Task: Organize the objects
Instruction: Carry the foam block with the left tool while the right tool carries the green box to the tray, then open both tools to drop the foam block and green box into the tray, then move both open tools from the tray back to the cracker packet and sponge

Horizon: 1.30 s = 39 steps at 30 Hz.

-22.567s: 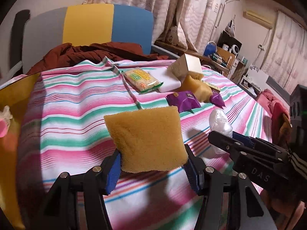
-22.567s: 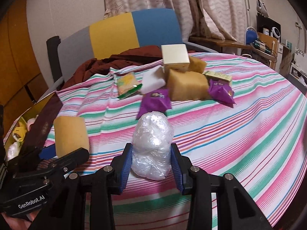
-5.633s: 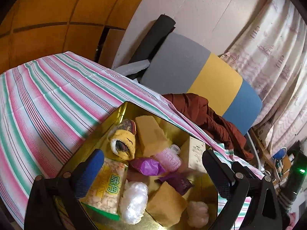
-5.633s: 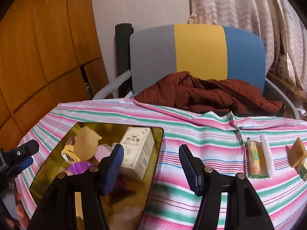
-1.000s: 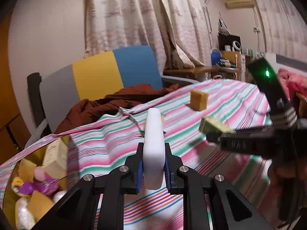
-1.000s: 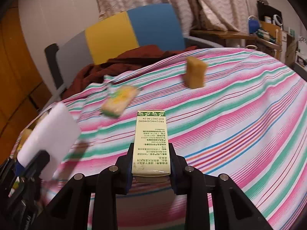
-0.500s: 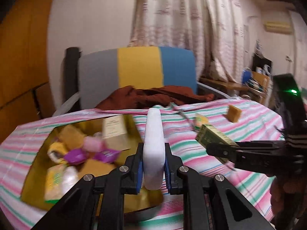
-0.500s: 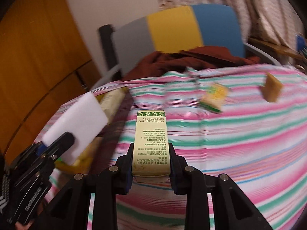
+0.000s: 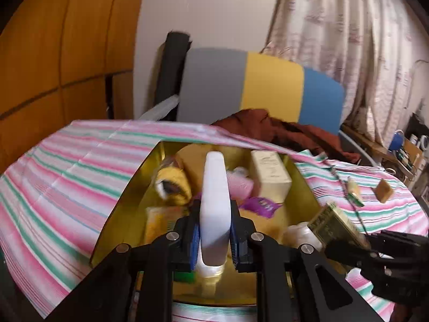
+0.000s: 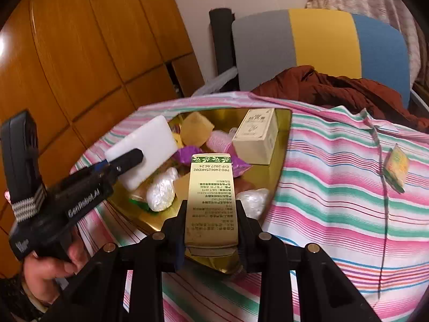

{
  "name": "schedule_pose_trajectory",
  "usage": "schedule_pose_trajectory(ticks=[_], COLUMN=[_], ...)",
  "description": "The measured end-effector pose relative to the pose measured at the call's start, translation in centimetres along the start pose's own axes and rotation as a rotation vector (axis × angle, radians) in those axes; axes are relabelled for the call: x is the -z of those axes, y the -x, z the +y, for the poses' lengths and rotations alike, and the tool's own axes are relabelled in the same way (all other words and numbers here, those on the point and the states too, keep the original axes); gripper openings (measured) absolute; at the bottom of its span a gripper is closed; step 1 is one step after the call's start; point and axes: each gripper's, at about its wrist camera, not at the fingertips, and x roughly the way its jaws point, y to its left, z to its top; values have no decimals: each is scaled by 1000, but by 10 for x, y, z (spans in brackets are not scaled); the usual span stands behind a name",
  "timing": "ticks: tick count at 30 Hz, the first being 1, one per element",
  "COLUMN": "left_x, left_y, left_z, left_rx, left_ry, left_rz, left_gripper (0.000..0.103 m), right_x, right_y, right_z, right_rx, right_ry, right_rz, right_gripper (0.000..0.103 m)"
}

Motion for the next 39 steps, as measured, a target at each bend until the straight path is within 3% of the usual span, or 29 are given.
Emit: schedule_pose_trajectory(ticks=[1, 2, 4, 5, 10, 14, 24, 39], left_x=[1, 2, 4, 5, 2, -4, -2, -1], left_y=[-1, -1, 4, 9, 25, 28, 22, 12], left_z=[4, 7, 15, 17, 16, 24, 22, -40], left_rx=[-10, -22, -41, -42, -94, -135, -63, 57], left_ry=[13, 30, 74, 88, 74, 116, 251, 116], left_rz=[11, 13, -19, -43, -123, -141, -55, 31], left_gripper=[35, 61, 93, 96, 103, 103, 103, 103], right_x=[0, -1, 2, 3, 5, 6, 9, 15], right_y=[-3, -5, -4, -2, 7, 14, 30, 49], right_z=[0, -1, -5, -6, -18, -27, -55, -98], right_rx=[4, 16, 19, 16, 32, 38, 70, 161], right_ry=[-5, -15, -34, -40, -74, -115, -195, -285], right_rz=[12, 20, 16, 13, -11, -32, -77, -109], right_gripper=[35, 40, 43, 44, 44, 44, 44, 44])
